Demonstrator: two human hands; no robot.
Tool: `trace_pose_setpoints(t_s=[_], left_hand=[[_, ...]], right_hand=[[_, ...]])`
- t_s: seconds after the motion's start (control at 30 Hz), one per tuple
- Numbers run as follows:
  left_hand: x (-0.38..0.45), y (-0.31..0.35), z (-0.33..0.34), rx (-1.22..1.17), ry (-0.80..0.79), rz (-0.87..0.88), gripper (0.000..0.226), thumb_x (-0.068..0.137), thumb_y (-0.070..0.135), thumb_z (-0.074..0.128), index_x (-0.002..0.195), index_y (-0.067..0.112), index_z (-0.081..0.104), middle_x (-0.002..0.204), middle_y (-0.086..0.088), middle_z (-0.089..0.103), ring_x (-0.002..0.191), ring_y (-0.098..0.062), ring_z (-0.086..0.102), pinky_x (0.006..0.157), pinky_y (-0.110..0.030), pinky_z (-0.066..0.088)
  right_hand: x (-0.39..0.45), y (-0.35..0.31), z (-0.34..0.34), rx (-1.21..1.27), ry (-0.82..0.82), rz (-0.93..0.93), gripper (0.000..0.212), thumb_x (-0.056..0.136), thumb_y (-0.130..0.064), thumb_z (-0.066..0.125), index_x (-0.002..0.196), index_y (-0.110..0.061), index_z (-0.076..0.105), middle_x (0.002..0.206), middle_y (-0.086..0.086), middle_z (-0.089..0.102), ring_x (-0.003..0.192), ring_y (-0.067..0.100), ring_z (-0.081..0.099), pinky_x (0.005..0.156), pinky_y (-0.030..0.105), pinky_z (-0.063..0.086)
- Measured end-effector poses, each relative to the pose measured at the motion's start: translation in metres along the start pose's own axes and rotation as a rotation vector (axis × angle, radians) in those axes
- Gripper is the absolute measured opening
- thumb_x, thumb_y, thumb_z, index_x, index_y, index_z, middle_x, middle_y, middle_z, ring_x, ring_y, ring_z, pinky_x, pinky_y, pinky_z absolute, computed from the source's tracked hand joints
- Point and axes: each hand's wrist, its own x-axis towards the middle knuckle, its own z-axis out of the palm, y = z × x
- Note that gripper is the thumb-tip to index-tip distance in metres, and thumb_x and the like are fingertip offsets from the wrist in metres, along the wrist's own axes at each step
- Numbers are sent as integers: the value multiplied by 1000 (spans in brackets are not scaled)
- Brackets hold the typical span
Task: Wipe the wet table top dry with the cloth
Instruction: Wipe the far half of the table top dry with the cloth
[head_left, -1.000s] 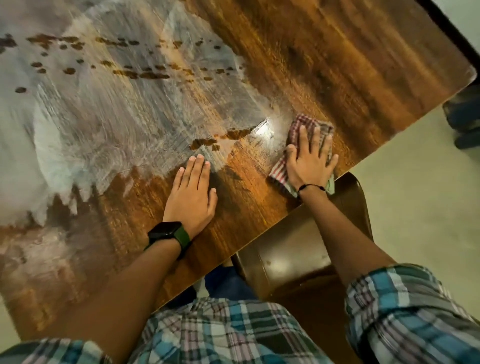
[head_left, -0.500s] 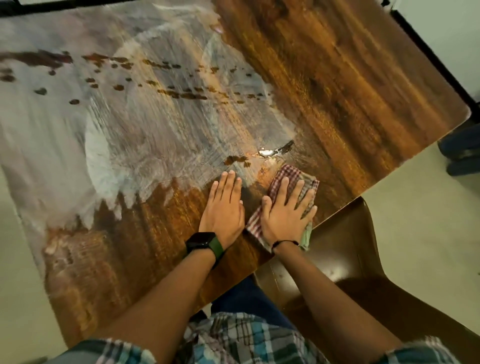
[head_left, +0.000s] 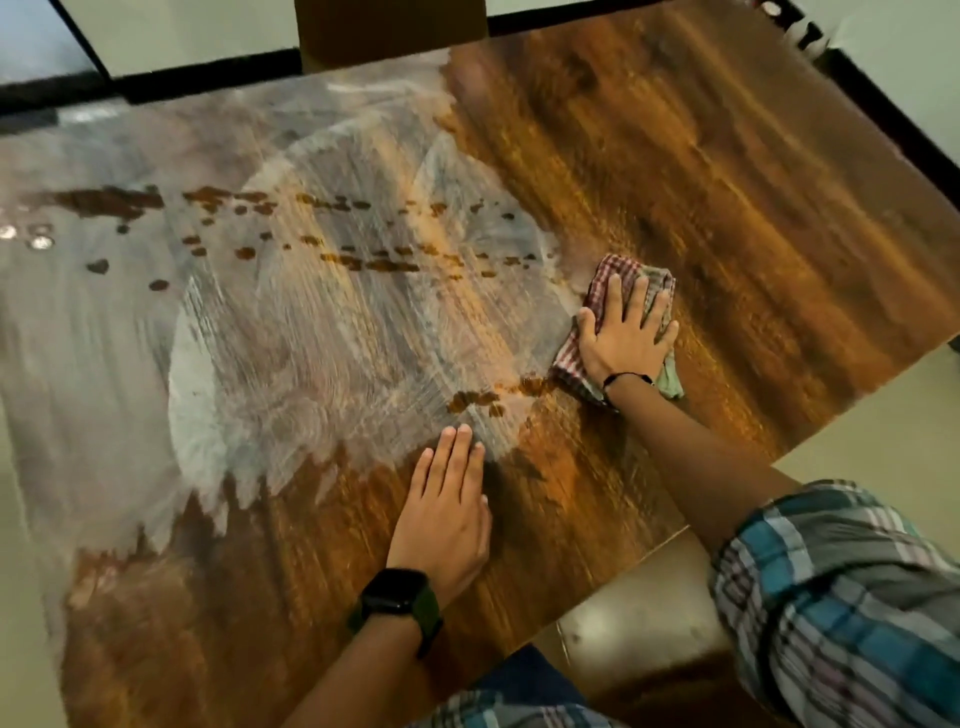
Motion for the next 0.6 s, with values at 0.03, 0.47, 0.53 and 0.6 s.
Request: trace_pose_setpoints(t_s=[0.03, 0.47, 0.53, 0.6], left_hand=[[0, 0, 0, -2, 0, 0, 53, 96, 28, 13, 133, 1, 40, 141, -17, 42, 132, -31, 37, 107, -43, 20], [-1, -5, -4, -193, -1, -15, 60, 87, 32, 32, 142, 10, 23, 148, -5, 26, 138, -11, 10, 112, -27, -1], [-1, -5, -1, -131, -18, -12, 57, 86, 35, 34, 137, 10, 32, 143, -6, 42, 135, -16, 27, 111, -30, 6], [-3, -5, 1, -112, 24, -8, 54, 87, 34, 34, 135, 9, 35, 140, -7, 46, 133, -17, 32, 111, -31, 9]], right_hand=[[-5, -2, -1, -2, -11, 0, 63, 97, -56, 18, 151, -29, -1, 159, 4, -9, 144, 31, -12, 114, 55, -5], [-138, -46, 38, -63, -1, -377, 63, 91, -54, 15, 149, -29, 21, 157, 4, 17, 144, 31, 8, 110, 53, 0], [-108, -50, 28, -25, -29, -355, 64, 90, -58, 7, 149, -34, 2, 158, -1, -7, 145, 25, -11, 111, 50, -12], [-74, -57, 19, -1, -52, -285, 61, 95, -58, 12, 149, -36, -6, 157, -2, -17, 143, 23, -18, 114, 51, -10]])
